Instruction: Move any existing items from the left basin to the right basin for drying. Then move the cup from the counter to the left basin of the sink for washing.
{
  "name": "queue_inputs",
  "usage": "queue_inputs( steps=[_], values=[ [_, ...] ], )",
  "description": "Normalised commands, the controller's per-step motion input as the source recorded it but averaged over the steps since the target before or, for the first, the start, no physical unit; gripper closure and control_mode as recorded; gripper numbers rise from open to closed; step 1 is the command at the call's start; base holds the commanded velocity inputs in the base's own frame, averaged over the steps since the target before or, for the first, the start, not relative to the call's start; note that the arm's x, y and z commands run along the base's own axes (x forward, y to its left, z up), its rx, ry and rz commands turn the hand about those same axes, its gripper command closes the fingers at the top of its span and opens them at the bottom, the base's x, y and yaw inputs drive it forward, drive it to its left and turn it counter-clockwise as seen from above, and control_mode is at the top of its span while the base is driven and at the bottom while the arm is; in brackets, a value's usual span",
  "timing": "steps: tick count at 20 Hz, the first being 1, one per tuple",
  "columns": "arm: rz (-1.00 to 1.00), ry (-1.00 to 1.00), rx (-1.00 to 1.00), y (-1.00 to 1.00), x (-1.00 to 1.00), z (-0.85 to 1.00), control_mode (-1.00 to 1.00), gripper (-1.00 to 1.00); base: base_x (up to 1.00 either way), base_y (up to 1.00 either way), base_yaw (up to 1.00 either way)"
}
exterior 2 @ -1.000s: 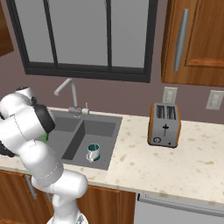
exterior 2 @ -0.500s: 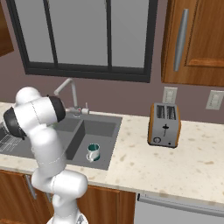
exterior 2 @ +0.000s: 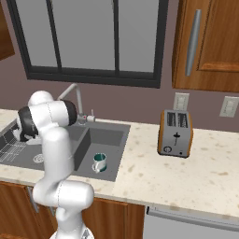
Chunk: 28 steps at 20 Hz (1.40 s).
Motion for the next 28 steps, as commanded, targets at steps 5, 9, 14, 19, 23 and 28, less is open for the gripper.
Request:
queue_inputs(
  steps=[5, 9, 14, 19, 23, 28],
  values=[
    [0.0, 0.03, -0.01, 0.09, 0.26, -0.33, -1.0, 1.0, 0.0, 0.0, 0.0],
    [0.0, 0.01, -0.01, 0.08, 0.27, -0.32, -1.0, 1.0, 0.0, 0.0, 0.0],
    [0.0, 0.0, 0.0, 0.03, 0.2, -0.28, -1.0, 1.0, 0.0, 0.0, 0.0],
    [0.0, 0.0, 0.0, 0.07, 0.07, -0.24, -1.0, -1.0, 0.0, 0.0, 0.0],
    [0.0, 0.0, 0.0, 0.12, 0.01, -0.16, -1.0, -1.0, 0.0, 0.0, 0.0],
    [0.0, 0.0, 0.0, 0.01, 0.0, 0.0, -1.0, -1.0, 0.0, 0.0, 0.0]
  ],
)
